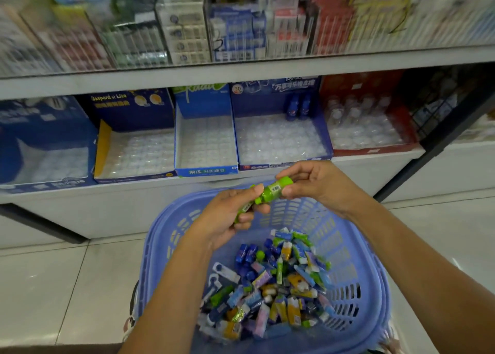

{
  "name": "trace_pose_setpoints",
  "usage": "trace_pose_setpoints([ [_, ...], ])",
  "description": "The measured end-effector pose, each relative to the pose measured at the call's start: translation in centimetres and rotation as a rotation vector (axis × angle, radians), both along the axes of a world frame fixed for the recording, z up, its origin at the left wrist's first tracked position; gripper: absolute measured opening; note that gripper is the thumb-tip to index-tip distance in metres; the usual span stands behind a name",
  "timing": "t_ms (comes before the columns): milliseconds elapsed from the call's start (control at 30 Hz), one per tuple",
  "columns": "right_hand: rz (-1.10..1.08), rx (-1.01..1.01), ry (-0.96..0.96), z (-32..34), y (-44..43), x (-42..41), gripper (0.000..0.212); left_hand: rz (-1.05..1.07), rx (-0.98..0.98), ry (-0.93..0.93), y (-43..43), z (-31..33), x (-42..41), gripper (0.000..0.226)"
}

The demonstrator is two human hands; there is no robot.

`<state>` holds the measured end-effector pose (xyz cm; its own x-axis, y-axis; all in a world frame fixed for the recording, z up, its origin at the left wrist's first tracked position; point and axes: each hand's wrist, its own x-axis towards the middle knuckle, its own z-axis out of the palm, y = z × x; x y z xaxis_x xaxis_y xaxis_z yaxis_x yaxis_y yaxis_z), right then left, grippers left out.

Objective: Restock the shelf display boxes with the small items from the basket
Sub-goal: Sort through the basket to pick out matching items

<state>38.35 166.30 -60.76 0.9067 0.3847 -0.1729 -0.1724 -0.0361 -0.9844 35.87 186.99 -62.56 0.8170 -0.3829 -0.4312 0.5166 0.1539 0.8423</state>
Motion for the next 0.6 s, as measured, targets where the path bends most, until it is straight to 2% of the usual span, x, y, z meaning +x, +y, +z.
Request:
trace_pose_setpoints([
  [100,0.003,-0.064,-0.058,1.4,0.2,0.2,0.026,0.019,0.034,-0.025,0.1,1.2,0.4,0.041],
  [200,0.028,-0.171,-0.125,2.8,0.4,0.3,0.029,0.026,0.161,-0.130,0.4,2.2,1.0,0.037],
  [267,0.028,-0.377,-0.262,3.6,0.7,0.6,0.034,0.049,0.292,-0.250,0.7,2.8,1.7,0.025],
  [333,0.035,-0.680,-0.489,4.2,1.0,1.1,0.037,0.087,0.425,-0.369,0.7,3.1,2.5,0.020],
  [367,0.038,-0.761,-0.571,4.4,1.2,1.3,0.038,0.107,0.465,-0.418,0.7,3.2,2.9,0.018],
  [467,0.040,-0.758,-0.626,4.8,1.6,2.1,0.038,0.124,0.503,-0.527,0.5,3.7,3.9,0.011],
  [600,0.139,-0.839,-0.681,4.7,1.8,3.6,0.030,0.105,0.556,-0.614,0.5,4.0,5.4,0.014],
])
